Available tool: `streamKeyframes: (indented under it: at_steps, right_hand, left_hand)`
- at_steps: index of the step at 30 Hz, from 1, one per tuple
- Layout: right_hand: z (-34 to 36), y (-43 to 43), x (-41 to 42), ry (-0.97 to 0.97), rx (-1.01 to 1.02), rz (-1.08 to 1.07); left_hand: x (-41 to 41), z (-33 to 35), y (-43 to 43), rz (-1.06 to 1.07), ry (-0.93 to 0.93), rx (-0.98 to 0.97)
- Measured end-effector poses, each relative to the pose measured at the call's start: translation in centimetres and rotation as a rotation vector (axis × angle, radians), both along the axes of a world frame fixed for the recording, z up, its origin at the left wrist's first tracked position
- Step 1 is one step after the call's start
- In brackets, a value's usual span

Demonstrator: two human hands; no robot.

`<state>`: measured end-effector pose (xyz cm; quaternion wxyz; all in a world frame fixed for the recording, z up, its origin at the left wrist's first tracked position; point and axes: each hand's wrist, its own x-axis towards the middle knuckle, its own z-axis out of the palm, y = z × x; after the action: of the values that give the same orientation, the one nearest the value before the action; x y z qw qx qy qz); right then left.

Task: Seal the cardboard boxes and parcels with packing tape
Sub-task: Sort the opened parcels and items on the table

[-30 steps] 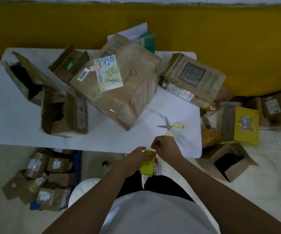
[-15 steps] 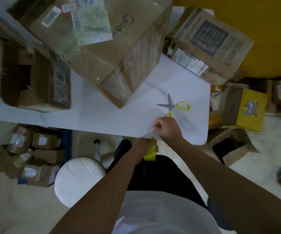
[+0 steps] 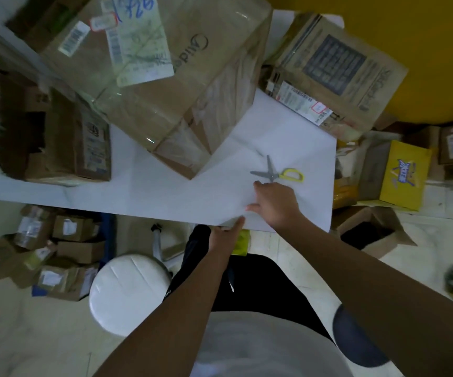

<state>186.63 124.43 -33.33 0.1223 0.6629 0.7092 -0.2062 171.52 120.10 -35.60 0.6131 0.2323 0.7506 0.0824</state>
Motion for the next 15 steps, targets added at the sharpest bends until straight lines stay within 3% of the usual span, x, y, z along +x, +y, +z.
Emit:
streamKeyframes:
  at_steps: [5, 8, 12, 15]
  right_hand:
    - [-1.6, -2.9, -1.1, 0.162, 0.039, -0.032]
    - [-1.8, -3.1, -1.6, 0.164, -0.022, -0.116]
    - [-2.0, -2.5, -1.7, 0.166, -0.057, -0.190]
    - [-2.0, -2.2, -2.2, 0.098, -0.075, -0.206]
  left_hand:
    - [-0.1, 0.7, 0.7, 0.085, 0.051, 0.011]
    - [-0.2, 0.1, 0.9, 0.157, 0.030, -0.034]
    - [-1.7, -11.7, -0.7, 0.198, 0.123, -0.113]
    - [-1.6, -11.4, 0.3, 0.155, 0.081, -0.149]
